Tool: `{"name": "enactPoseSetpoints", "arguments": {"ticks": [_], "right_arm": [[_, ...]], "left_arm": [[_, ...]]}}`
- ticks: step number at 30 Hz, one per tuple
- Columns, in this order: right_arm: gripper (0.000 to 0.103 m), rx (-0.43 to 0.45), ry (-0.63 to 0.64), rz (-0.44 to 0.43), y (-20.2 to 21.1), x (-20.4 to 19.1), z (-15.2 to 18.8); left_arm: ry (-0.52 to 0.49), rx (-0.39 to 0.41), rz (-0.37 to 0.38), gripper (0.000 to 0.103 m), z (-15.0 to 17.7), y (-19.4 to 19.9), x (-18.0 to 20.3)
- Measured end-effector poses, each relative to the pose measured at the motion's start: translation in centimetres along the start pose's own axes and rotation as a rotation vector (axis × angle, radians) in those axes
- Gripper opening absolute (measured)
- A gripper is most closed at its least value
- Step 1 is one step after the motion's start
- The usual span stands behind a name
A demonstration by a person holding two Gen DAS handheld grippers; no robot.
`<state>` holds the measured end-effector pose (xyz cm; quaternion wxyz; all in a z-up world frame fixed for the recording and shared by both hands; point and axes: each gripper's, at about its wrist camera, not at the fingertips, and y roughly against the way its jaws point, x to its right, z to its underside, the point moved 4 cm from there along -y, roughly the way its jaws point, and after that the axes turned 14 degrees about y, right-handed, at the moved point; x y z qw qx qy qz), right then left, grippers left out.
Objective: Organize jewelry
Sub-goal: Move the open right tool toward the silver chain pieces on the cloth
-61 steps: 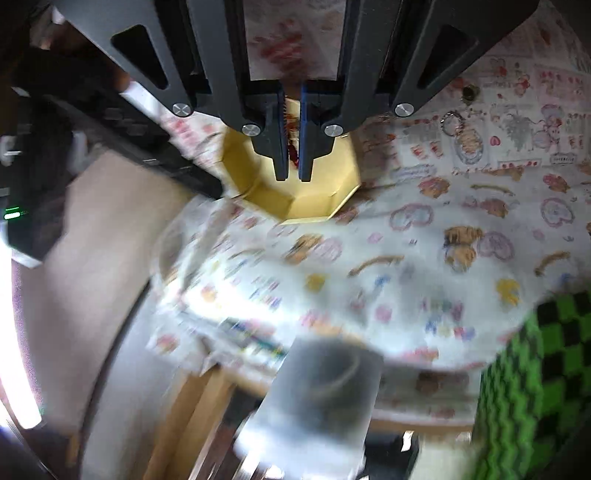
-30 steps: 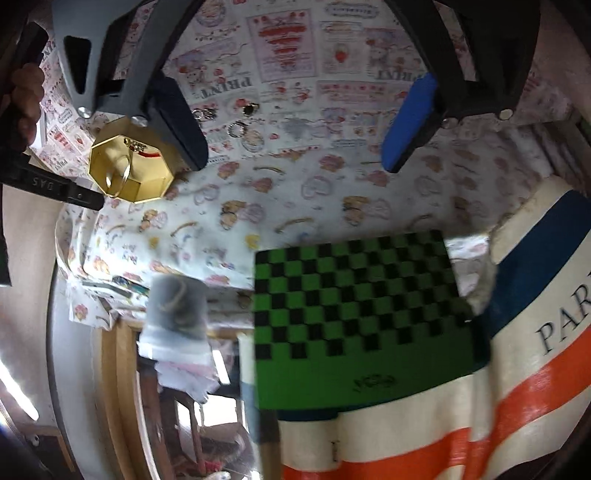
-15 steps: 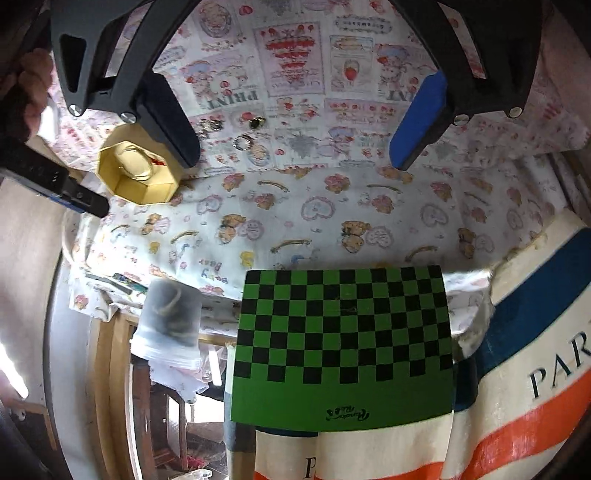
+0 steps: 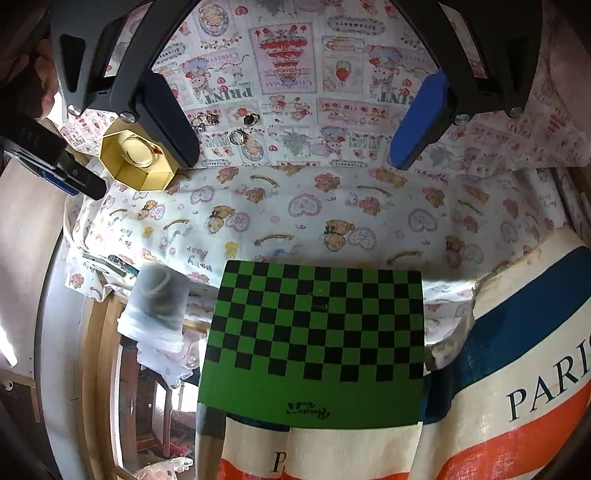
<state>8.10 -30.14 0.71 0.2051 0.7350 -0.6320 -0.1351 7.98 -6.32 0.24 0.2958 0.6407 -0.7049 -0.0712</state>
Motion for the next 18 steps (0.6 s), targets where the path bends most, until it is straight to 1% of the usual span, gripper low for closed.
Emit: {"name": "enactPoseSetpoints", "arguments": {"ticks": [2, 5, 8, 11, 13, 15, 16, 18], "right_arm": [[0.087, 0.01, 0.011, 0.017, 0.1, -0.1, 0.0], [0.091, 0.022, 0.043, 0.064, 0.3, -0.3, -0.2], [0.092, 0.017, 0.068, 0.087, 0.5, -0.5, -0.4], [0.092, 0.013, 0.073, 0.093, 0.6, -0.5, -0.5], [0.093, 0.024, 0.09, 0.109, 0.7, -0.7, -0.6], [0.097, 0.034, 0.112, 0.131, 0.9, -0.8, -0.6], [0.103, 0.045, 0.122, 0.136, 1.1, -1.0, -0.7], [0.103, 0.073, 0.142, 0.137, 1.4, -1.3, -0.8]], "left_arm": [[0.001, 0.006, 0.023, 0.102, -0.2, 0.4, 0.1], [0.0, 0.034, 0.03, 0.102, -0.6, 1.2, 0.2], [0.007, 0.049, 0.037, 0.103, -1.0, 1.6, -0.1], [0.059, 0.086, 0.021, 0.103, -1.5, 2.1, -0.9], [0.058, 0.086, 0.001, 0.103, -1.7, 2.1, -1.2], [0.057, 0.097, -0.008, 0.103, -1.8, 2.2, -1.4], [0.059, 0.096, -0.002, 0.103, -1.8, 2.2, -1.6], [0.068, 0.078, 0.015, 0.103, -1.8, 2.0, -1.7]]}}
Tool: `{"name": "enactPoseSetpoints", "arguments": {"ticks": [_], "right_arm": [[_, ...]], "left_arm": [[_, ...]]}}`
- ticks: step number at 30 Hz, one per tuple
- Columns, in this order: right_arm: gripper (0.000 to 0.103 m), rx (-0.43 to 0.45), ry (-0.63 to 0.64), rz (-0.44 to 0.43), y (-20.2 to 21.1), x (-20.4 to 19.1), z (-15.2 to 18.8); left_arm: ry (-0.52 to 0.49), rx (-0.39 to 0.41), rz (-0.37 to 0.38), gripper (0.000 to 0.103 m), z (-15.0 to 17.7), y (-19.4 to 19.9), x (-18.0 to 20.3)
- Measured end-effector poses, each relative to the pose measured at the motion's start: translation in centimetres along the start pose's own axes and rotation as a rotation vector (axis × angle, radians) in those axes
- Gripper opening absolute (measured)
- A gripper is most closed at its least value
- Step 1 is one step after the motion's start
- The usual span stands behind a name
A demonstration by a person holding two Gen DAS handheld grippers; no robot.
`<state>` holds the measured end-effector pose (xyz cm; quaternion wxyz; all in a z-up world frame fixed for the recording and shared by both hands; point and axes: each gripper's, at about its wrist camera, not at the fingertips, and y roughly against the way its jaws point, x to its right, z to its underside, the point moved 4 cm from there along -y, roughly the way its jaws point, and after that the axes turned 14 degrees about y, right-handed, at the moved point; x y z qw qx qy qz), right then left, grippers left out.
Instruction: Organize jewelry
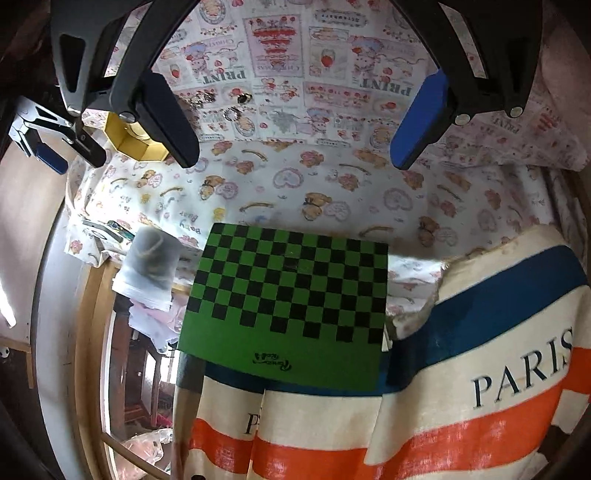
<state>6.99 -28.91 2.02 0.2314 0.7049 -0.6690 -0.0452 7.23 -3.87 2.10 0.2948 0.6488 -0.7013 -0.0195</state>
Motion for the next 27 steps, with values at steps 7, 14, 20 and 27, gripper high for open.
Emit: {"name": "enactPoseSetpoints", "arguments": {"ticks": [7, 14, 20, 27], "right_arm": [[0.103, 0.012, 0.009, 0.009, 0.8, -0.7, -0.2], [0.099, 0.069, 0.005, -0.045, 2.7, -2.1, -0.9], [0.038, -0.105, -0.023, -0.325, 0.2, -4.8, 0.4], [0.036, -0.328, -0.032, -0.446, -4.3, -8.6, 2.6]], "left_arm": [[-0.012, 0.002, -0.027, 0.103, 0.2, -0.3, -0.1], [-0.02, 0.072, -0.032, 0.102, 0.2, 0.1, 0.2], [-0.002, 0.039, -0.034, 0.097, 0.3, -0.5, 0.0], [-0.067, -0.037, -0.077, 0.064, 2.0, -3.1, 0.4]]}}
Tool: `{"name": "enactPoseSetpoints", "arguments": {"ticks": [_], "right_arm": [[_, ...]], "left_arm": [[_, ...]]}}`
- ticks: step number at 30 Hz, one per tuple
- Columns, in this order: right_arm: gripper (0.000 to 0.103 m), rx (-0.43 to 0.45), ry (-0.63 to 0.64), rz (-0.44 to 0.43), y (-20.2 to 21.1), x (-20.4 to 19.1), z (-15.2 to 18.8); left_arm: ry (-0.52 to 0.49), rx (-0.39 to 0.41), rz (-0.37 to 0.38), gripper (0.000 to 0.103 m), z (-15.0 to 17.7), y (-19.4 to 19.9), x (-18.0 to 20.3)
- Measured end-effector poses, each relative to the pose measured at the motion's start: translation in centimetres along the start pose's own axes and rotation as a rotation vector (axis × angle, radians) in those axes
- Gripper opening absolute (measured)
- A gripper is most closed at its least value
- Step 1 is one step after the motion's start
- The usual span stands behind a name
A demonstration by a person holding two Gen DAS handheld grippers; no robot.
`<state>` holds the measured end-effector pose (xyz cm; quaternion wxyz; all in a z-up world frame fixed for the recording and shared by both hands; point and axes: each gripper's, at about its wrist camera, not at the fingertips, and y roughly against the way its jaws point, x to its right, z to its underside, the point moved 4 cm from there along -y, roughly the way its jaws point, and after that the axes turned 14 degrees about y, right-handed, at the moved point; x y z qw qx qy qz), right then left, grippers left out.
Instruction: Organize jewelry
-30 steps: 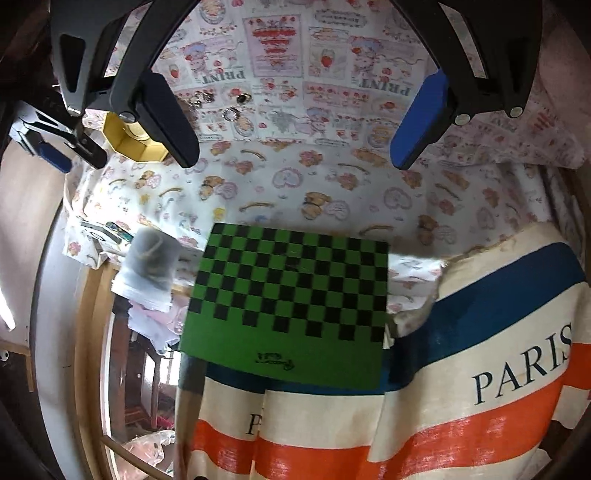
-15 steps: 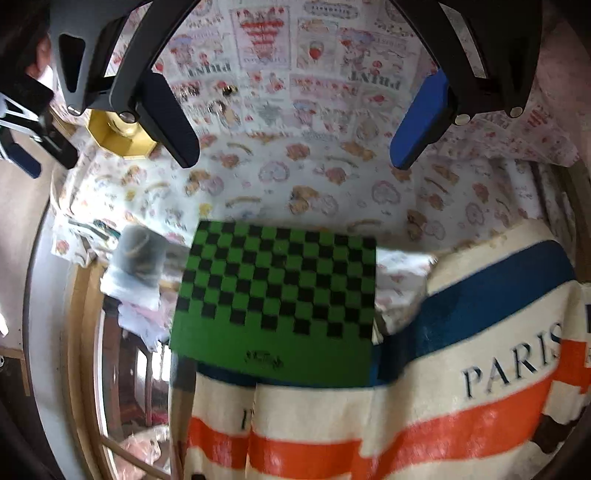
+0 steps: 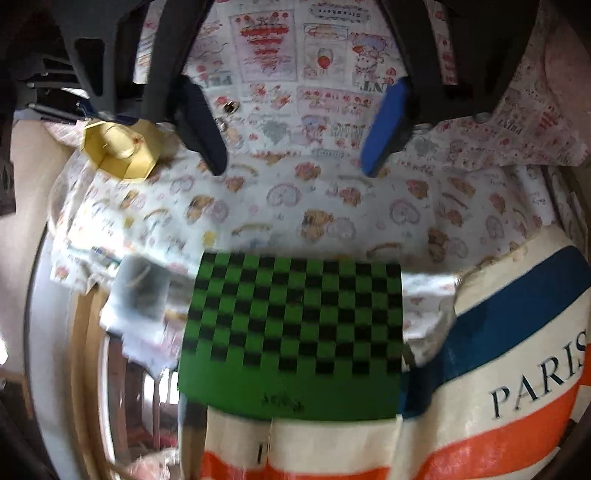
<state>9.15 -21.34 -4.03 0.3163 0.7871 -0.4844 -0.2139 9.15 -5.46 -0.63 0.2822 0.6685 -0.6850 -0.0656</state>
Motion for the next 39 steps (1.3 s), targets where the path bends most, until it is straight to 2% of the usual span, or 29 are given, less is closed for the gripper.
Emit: {"name": "enactPoseSetpoints", "arguments": {"ticks": [1, 2, 5, 9, 12, 16, 18, 19, 25, 32, 39], "right_arm": [[0.036, -0.034, 0.002, 0.026, -0.9, 0.0, -0.2], [0.036, -0.055, 0.003, 0.039, -1.4, 0.0, -0.2], [0.036, -0.117, -0.007, 0.06, -3.1, 0.4, -0.5], [0.036, -0.16, 0.005, 0.103, -4.7, 0.9, -0.8], [0.027, -0.232, 0.009, 0.1, -6.9, 0.9, -0.6], [0.026, -0.244, 0.028, 0.102, -7.9, 0.5, -0.7], [0.013, -0.247, 0.044, 0.139, -8.1, 0.5, -0.8], [0.007, -0.238, 0.049, 0.153, -8.2, 0.6, -1.0], [0.006, -0.137, 0.049, 0.124, -5.9, 0.8, -1.8], [0.006, -0.021, 0.068, 0.119, 0.4, 0.6, -2.3], [0.006, 0.145, 0.083, 0.176, 6.5, 0.4, -2.9]], "left_arm": [[0.003, -0.016, -0.008, 0.057, 0.3, -0.5, -0.1], [0.011, -0.038, -0.017, 0.055, 0.6, -1.0, -0.3], [0.072, -0.101, -0.034, 0.055, 1.0, -2.0, -1.1], [0.054, -0.088, -0.04, 0.055, 1.0, -2.1, -1.3], [0.093, -0.116, -0.045, 0.055, 1.1, -2.6, -1.9], [0.077, -0.085, -0.055, 0.055, 0.7, -2.2, -2.0], [0.081, -0.084, -0.049, 0.055, 0.7, -2.0, -1.9], [0.084, -0.086, -0.044, 0.055, 0.6, -2.0, -1.9], [0.071, -0.069, -0.048, 0.055, 0.4, -1.7, -1.6], [0.097, -0.056, -0.029, 0.054, 0.0, -1.1, -1.8], [0.094, -0.065, -0.018, 0.055, 0.2, -1.1, -1.6]]}}
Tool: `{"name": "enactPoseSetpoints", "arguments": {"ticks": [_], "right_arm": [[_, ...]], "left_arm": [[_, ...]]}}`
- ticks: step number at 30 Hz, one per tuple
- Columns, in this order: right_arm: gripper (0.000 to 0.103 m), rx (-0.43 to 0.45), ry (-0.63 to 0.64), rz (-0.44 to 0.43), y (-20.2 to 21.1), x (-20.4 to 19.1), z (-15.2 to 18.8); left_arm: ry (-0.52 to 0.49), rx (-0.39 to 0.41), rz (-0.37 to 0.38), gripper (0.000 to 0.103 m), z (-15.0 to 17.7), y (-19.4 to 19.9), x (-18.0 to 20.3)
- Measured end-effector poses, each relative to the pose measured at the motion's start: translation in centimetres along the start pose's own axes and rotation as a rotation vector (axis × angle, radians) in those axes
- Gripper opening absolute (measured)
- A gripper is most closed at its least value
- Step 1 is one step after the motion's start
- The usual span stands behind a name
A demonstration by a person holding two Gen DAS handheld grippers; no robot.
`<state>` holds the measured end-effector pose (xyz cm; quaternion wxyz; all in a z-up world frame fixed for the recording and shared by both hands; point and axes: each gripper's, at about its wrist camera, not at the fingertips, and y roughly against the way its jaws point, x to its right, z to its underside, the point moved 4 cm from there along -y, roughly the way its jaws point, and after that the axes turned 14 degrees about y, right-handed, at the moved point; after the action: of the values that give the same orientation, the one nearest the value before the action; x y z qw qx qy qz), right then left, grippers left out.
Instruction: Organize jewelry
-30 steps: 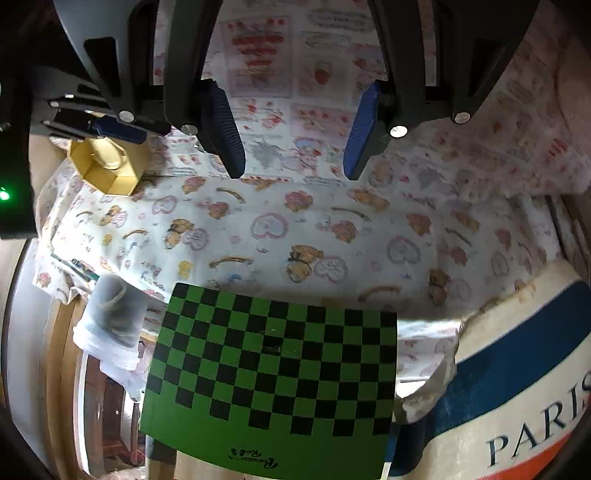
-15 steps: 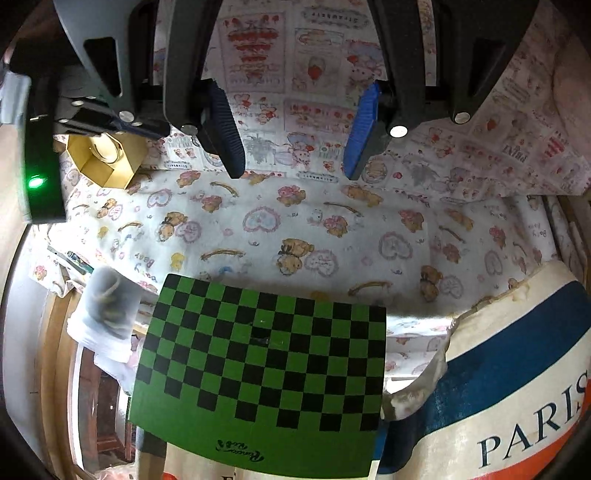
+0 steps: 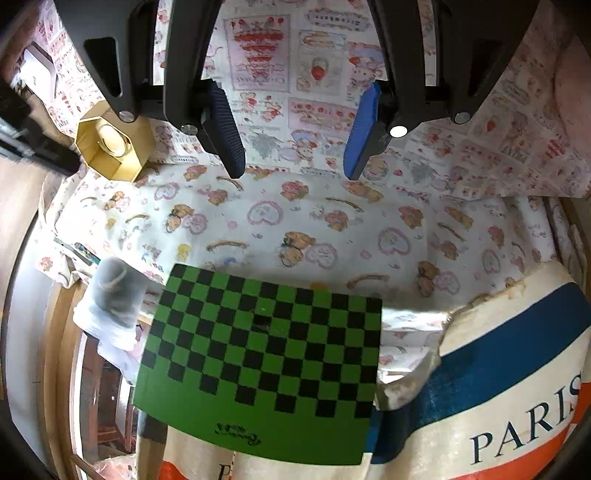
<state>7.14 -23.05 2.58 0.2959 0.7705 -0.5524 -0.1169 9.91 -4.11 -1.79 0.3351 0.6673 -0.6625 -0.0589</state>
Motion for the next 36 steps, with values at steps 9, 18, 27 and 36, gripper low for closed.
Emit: {"name": "enactPoseSetpoints", "arguments": {"ticks": [9, 18, 27, 36], "right_arm": [[0.006, 0.058, -0.053, 0.002, 0.8, 2.0, 1.8], [0.006, 0.114, -0.148, 0.014, 2.6, 4.9, 2.5], [0.006, 0.157, -0.145, 0.044, 3.8, 5.2, 2.3], [0.006, 0.15, -0.167, 0.036, 3.6, 5.8, 2.5]], "left_arm": [[-0.047, -0.026, -0.005, 0.055, 1.2, -0.3, 1.4], [-0.077, -0.1, 0.048, 0.061, 2.3, 0.0, 3.5], [-0.12, -0.324, 0.113, 0.048, 3.7, -2.2, 8.5], [-0.189, -0.45, 0.094, 0.03, 6.1, -5.3, 11.7]]}}
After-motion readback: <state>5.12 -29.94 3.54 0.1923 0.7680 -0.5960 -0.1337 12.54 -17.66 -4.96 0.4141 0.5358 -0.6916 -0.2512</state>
